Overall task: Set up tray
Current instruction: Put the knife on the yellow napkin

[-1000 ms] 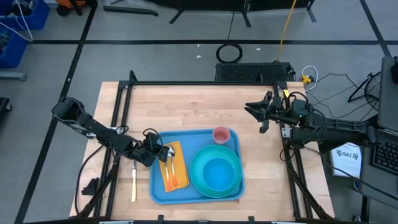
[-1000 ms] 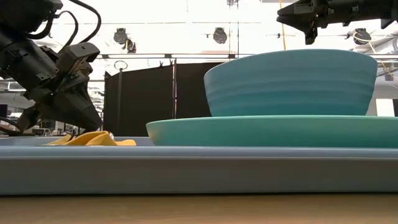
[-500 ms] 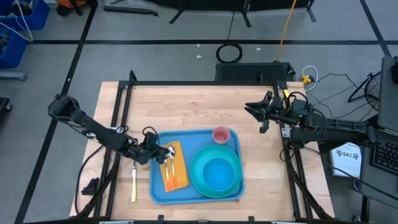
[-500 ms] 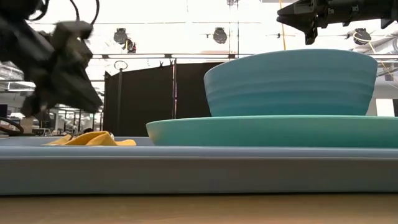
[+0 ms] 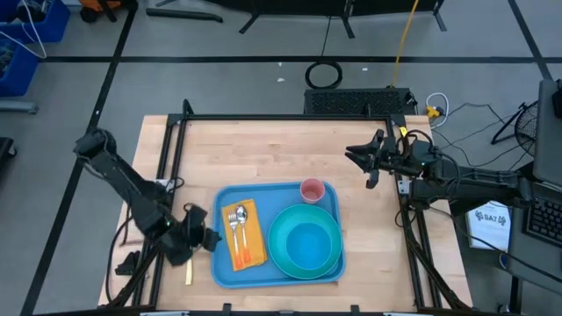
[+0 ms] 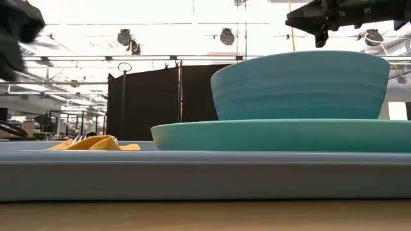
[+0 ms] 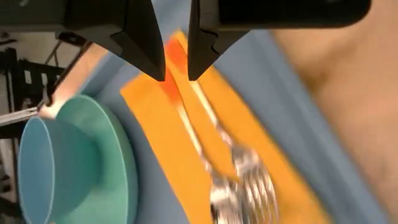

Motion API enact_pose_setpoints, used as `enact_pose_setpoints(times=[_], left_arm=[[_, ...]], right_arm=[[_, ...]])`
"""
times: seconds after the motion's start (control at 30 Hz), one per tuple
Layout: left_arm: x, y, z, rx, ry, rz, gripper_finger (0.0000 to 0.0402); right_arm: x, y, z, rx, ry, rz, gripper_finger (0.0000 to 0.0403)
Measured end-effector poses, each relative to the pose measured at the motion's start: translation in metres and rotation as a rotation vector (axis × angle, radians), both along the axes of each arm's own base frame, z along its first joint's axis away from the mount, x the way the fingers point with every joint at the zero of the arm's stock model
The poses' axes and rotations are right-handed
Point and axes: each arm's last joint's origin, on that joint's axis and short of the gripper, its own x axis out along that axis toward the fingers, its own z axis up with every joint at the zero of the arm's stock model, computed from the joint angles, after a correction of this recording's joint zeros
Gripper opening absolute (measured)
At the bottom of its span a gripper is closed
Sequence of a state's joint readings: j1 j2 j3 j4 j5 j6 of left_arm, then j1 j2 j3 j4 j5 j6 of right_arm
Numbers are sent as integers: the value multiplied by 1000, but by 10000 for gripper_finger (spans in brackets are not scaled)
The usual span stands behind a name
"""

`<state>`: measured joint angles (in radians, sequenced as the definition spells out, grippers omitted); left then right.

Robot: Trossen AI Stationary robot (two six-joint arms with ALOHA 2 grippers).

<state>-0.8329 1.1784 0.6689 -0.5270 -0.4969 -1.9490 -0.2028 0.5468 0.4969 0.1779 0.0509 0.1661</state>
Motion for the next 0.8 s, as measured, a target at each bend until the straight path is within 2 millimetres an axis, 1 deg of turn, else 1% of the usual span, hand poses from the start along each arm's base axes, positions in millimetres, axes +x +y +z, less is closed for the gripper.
enact_pose_setpoints(times=[0.1,0.23,0.3,0.4,0.5,0.6,0.7,0.8], left_arm=[[1,-26,11,-31,99,51,71],[-1,-66,21,-108,376,154,71],[4,-85,22,-150,487,165,71],[18,-104,21,-171,498,168,71],[29,-110,5,-166,600,191,71],[33,-108,-10,-141,685,211,65],[31,-103,-14,-100,747,215,41],[23,-97,-11,-52,813,225,13]], right_arm=[[0,0,-2,3,24,0,77],[0,0,-7,-11,82,-1,77],[0,0,-8,-26,96,-1,77],[0,0,-7,-48,92,-1,77],[0,0,-6,-69,85,-2,77],[0,0,-6,-78,85,-2,77],[0,0,-6,-80,85,-2,77],[0,0,-6,-78,85,-2,77]])
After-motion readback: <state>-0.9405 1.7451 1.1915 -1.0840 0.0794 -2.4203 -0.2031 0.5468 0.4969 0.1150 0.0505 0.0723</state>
